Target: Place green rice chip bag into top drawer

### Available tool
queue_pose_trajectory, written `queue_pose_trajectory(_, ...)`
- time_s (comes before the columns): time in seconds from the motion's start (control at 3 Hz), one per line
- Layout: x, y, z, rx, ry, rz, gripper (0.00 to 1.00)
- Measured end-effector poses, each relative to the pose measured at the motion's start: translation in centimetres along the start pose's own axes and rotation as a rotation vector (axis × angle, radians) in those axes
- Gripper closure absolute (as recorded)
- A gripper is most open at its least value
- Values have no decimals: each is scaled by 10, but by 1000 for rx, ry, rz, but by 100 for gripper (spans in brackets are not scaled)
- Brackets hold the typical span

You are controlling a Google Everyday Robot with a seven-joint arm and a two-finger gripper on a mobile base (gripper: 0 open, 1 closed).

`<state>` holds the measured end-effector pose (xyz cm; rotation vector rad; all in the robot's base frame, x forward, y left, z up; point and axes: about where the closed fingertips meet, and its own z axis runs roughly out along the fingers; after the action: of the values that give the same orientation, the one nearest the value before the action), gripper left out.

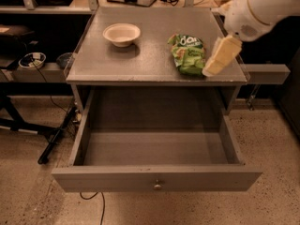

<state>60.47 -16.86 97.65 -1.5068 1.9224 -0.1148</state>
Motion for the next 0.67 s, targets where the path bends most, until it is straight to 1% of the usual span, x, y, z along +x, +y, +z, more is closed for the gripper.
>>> queue_pose_trajectory(0.33,-16,-13,17,-60,-74,-70,0)
queue_pose_trajectory(0.67,-26,-33,44,-111,-148,-130,0)
